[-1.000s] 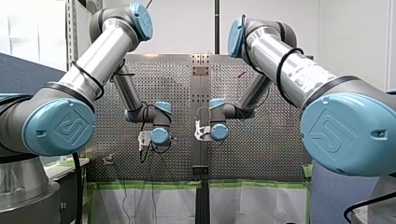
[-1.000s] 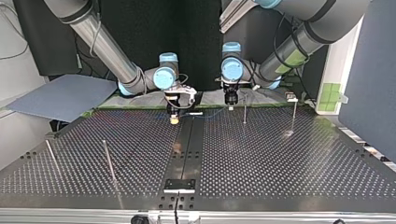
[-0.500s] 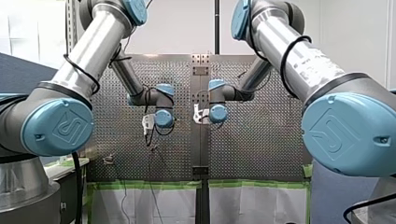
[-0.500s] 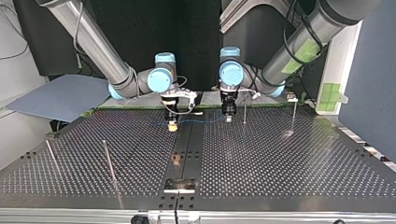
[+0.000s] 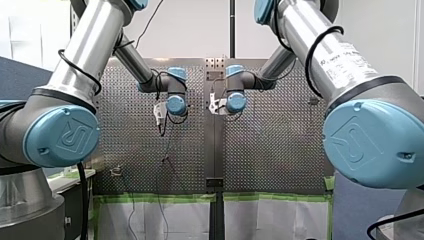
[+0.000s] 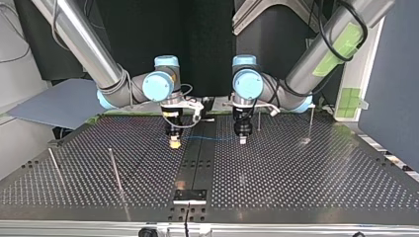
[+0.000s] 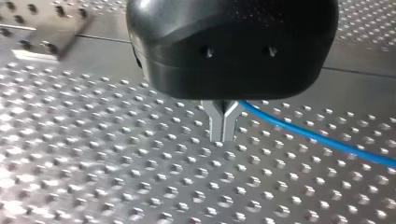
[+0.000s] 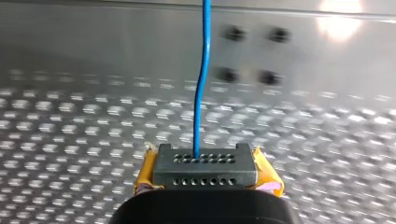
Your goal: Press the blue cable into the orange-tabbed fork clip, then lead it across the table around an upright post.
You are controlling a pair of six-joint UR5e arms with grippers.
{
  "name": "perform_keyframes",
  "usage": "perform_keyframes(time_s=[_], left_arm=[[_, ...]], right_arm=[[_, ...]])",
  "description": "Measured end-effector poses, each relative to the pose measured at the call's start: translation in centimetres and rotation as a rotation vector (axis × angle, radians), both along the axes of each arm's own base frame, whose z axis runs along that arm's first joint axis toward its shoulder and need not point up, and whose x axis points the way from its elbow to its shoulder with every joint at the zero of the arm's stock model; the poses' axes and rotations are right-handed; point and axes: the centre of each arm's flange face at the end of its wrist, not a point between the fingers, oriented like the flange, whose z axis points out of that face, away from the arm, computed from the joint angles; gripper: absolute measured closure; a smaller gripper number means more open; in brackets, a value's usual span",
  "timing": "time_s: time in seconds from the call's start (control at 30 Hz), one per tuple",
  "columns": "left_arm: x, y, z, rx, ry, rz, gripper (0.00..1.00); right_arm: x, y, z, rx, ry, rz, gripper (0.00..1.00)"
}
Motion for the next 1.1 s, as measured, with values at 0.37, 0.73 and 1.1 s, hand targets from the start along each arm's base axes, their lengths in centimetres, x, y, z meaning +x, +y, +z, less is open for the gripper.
perform_keyframes(time_s=[0.37, 0.73, 1.1], left_arm=[[-0.8, 0.0, 7.2, -0.018, -0.050, -0.005, 1.00], [-2.0, -0.8, 15.6, -0.044, -0.118, -0.024, 1.00], [-2.3, -2.4, 18.7, -0.034, -0.139, -0.054, 1.00]], right_arm=[[-0.8, 0.9, 6.4, -0.065, -0.061, 0.001, 1.00], [-2.3, 2.0, 13.1, -0.132, -0.123, 0.002, 1.00], [-4.8, 2.9, 19.4, -0.185, -0.174, -0.014, 1.00]])
